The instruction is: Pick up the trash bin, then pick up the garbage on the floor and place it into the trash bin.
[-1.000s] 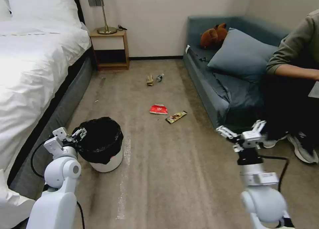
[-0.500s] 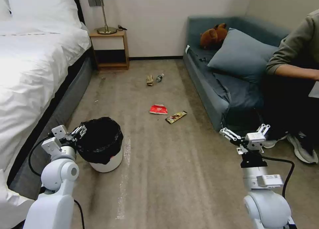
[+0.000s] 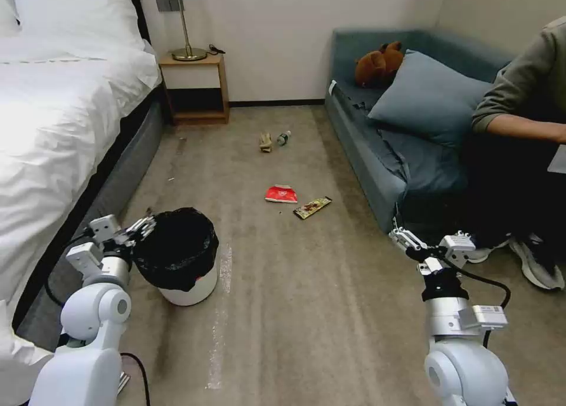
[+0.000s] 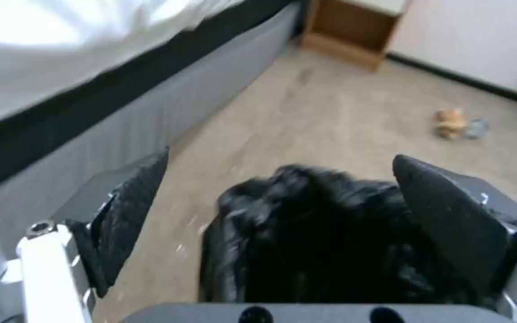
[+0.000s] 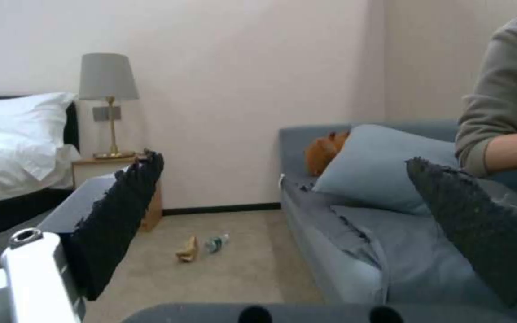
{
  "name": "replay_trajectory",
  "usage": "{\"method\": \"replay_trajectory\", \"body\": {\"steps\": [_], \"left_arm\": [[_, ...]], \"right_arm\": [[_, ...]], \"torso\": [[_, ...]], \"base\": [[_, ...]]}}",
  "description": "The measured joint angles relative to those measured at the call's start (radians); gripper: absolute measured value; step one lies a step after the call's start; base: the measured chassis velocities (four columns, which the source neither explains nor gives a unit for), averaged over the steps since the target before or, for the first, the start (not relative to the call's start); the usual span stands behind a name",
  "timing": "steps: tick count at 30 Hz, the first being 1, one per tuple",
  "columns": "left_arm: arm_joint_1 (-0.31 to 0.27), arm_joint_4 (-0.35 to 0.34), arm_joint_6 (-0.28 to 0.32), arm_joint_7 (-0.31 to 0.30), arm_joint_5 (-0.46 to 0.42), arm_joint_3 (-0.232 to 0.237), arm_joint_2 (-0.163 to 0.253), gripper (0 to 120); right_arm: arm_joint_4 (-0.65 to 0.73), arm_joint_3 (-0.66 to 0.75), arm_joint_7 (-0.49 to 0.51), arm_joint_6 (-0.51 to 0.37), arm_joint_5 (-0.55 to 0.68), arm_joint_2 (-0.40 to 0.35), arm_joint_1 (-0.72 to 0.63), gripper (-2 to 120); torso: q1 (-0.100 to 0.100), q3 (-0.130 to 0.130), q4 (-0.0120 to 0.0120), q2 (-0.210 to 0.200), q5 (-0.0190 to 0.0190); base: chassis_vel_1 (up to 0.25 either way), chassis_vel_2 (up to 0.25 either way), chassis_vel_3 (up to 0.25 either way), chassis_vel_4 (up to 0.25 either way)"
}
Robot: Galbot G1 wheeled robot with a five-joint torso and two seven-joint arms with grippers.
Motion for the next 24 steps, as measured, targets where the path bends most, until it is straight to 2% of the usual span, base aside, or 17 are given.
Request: {"method": "replay_trajectory", "body": {"steps": [2,3,5,9,10,11,15,21,24], "left_arm": [[-0.028,0.034,0.024,-0.058,-0.067,0.009,0.004,100],[-0.028,0.034,0.024,-0.058,-0.067,0.009,0.004,100],[-0.062,0.093,0.034,-0.101,-0.116,0.030,0.001,100],[-0.075,0.119,0.039,-0.116,-0.134,0.036,-0.004,100],[-0.094,0.158,0.045,-0.136,-0.161,0.048,-0.015,100],[-0.096,0.165,0.057,-0.148,-0.191,0.056,-0.026,100],[-0.096,0.171,0.074,-0.151,-0.222,0.063,-0.035,100],[-0.106,0.214,0.090,-0.145,-0.251,0.063,-0.043,91],[-0.105,0.232,0.087,-0.135,-0.246,0.058,-0.047,75]], "right_arm": [[0.001,-0.003,-0.005,0.003,-0.007,0.002,-0.002,100],[0.001,-0.003,-0.005,0.003,-0.007,0.002,-0.002,100],[0.001,-0.007,-0.007,0.007,-0.017,0.005,-0.008,100],[0.002,-0.008,-0.007,0.008,-0.020,0.005,-0.010,100],[0.006,-0.009,-0.010,0.010,-0.027,0.005,-0.016,100],[0.009,-0.005,-0.011,0.012,-0.029,0.005,-0.022,100],[0.012,0.003,-0.014,0.017,-0.030,0.003,-0.029,100],[0.013,-0.003,-0.017,0.023,-0.033,0.003,-0.031,100],[0.010,-0.005,-0.019,0.035,-0.038,0.004,-0.036,100]], "torso": [[0.000,0.000,0.0000,0.000,0.0002],[0.000,0.000,0.0000,0.000,0.0002],[0.000,0.000,0.0000,0.000,0.0002],[0.000,0.000,-0.0001,0.000,0.0002],[0.000,0.000,-0.0002,0.000,-0.0001],[0.000,0.000,-0.0001,0.000,0.0003],[0.000,0.000,-0.0002,0.000,0.0003],[0.000,0.000,-0.0001,0.000,0.0003],[0.000,0.000,0.0000,0.000,0.0002]], "base": [[0.000,0.000,0.000,0.000],[0.000,0.000,0.000,0.000],[0.000,0.000,0.000,0.000],[0.000,0.000,0.000,0.000],[0.000,0.000,0.000,0.000],[0.000,0.000,0.000,0.000],[0.000,0.000,0.000,0.000],[0.000,0.000,0.000,0.000],[0.000,0.000,0.000,0.000]]}}
